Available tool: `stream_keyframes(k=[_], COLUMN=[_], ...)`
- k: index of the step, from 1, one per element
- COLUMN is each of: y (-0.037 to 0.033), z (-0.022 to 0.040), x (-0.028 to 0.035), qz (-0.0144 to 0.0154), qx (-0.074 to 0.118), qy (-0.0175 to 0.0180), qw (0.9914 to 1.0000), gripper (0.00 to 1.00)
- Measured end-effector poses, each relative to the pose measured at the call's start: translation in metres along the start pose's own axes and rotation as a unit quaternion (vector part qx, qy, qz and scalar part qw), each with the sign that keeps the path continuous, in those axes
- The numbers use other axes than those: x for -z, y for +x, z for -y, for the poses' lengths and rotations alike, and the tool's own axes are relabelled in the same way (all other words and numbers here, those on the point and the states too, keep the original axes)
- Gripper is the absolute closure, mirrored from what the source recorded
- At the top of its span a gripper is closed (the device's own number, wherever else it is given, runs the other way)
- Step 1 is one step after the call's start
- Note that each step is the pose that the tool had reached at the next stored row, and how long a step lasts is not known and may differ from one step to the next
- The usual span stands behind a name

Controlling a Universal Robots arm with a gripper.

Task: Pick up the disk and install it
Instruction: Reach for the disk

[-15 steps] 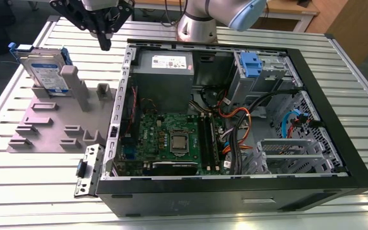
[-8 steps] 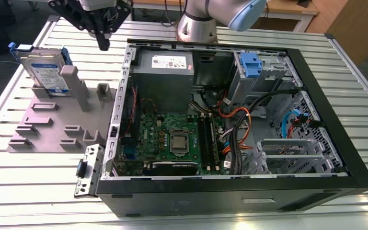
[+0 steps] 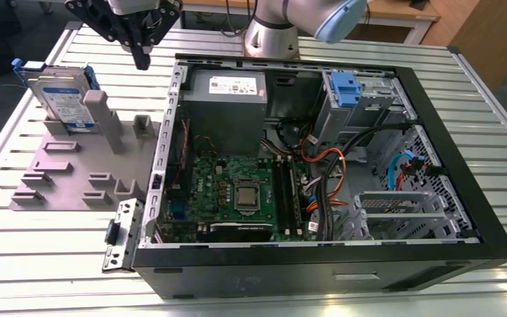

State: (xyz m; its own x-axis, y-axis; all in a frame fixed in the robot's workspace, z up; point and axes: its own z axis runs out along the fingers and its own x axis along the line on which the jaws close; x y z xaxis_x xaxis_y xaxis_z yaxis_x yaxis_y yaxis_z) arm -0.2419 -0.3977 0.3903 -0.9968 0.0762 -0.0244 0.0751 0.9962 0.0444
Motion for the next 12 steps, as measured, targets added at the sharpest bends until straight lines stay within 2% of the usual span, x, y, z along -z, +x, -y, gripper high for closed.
stream_keyframes(k=[5,9,12], y=[0.0005,0.0037,0.0057], z=[0.0001,0.0000,-0.0046], x=[0.0000,0.0000,-0.0004], qz=[0.0000,0.0000,0.0000], qx=[0.000,0.000,0.000], qy=[0.0000,0.0000,0.0000], qw=[1.00000,1.00000,1.00000], gripper=[0.89,0.89,0.89])
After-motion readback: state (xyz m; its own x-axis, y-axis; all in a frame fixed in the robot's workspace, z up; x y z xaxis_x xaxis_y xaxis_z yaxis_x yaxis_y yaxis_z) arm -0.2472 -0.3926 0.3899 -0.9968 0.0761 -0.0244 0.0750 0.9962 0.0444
